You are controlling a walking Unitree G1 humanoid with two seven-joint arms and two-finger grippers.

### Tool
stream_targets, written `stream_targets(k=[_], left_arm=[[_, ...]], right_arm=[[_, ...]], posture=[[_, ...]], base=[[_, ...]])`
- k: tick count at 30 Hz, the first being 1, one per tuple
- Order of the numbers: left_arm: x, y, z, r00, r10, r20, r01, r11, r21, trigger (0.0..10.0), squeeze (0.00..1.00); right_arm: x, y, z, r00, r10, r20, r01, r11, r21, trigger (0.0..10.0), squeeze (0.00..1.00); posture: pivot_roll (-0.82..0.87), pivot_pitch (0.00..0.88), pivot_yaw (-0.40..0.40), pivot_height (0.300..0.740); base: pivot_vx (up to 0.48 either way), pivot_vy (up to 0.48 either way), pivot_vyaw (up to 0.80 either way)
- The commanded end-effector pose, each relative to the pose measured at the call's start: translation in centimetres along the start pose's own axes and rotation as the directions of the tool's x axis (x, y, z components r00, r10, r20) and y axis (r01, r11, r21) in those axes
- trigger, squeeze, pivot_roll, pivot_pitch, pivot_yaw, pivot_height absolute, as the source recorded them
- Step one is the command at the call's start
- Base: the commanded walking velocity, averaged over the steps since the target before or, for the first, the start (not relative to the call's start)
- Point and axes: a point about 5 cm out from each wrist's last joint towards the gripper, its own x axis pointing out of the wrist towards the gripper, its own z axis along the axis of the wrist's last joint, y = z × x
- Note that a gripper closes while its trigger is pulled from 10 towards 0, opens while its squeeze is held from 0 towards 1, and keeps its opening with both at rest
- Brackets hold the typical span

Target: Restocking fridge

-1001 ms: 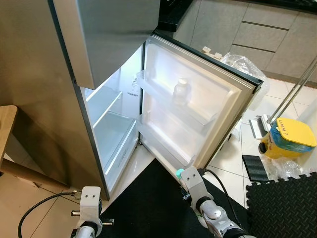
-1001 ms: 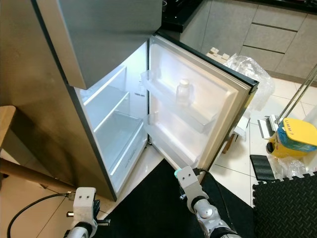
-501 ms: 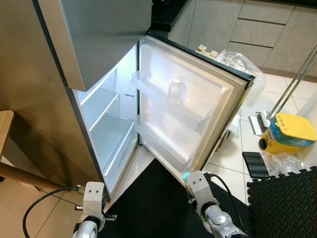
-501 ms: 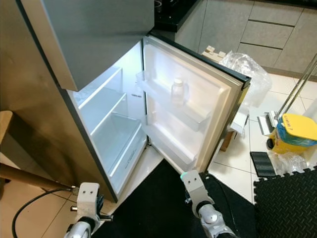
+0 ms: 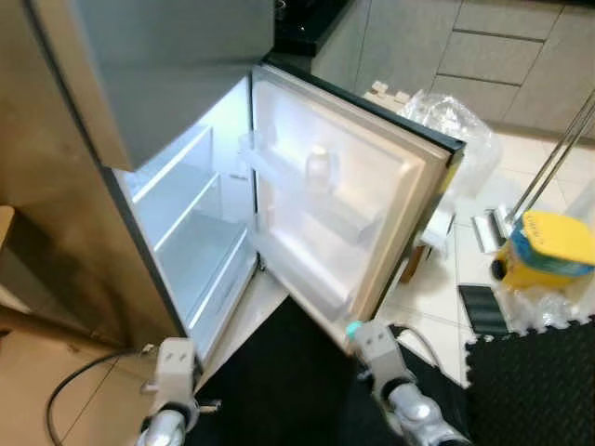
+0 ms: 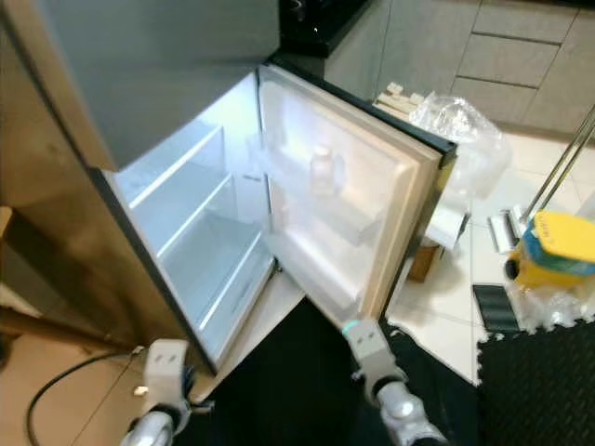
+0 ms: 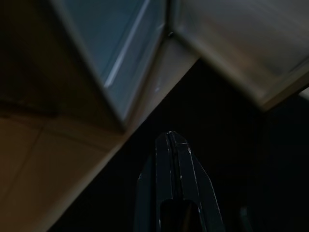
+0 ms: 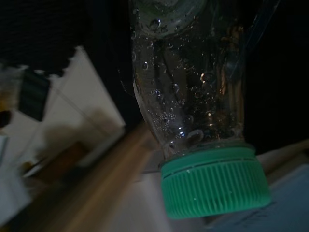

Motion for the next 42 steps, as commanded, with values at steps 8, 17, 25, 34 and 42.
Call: stream_targets(k=[8,17,25,34,42], left_arm=[[-0.39,0.3,-0.89,0.999,0.008,-0.038,-0.009,1.0,-0.02,10.0,0.0],[-0.42,0.45,-0.85,0.999,0.007,-0.037,-0.006,1.0,0.016,10.0,0.0],[-0.47,0.3,-1.03,0.999,0.005,-0.045,-0.004,1.0,0.015,10.0,0.0],[-0.45,0.52,-1.01,0.999,0.024,-0.045,-0.025,0.999,-0.024,10.0,0.0],[-0.54,0.69,-1.46,0.996,0.03,-0.088,-0.029,0.999,0.018,10.0,0.0]], right_arm=[[-0.12,0.26,-0.13,1.0,0.0,0.006,0.0,1.0,0.007,10.0,0.0],[-0.12,0.26,-0.09,1.0,0.004,0.009,-0.004,1.0,0.003,10.0,0.0],[-0.14,0.27,-0.13,1.0,0.005,0.009,-0.005,1.0,0.002,10.0,0.0],[-0.19,0.09,-0.27,1.0,0.003,0.003,-0.003,1.0,0.0,10.0,0.0],[-0.12,0.25,-0.1,1.0,0.008,0.008,-0.009,1.0,0.003,10.0,0.0]], posture=[[-0.05,0.055,0.004,0.74],[-0.05,0.053,0.003,0.74],[-0.06,0.052,0.004,0.74],[-0.06,0.054,0.003,0.74],[-0.06,0.058,0.001,0.74]], base=[[0.0,0.0,0.0],[0.0,0.0,0.0],[0.0,-0.424,0.0],[0.0,-0.037,0.0],[0.0,0.0,0.0]])
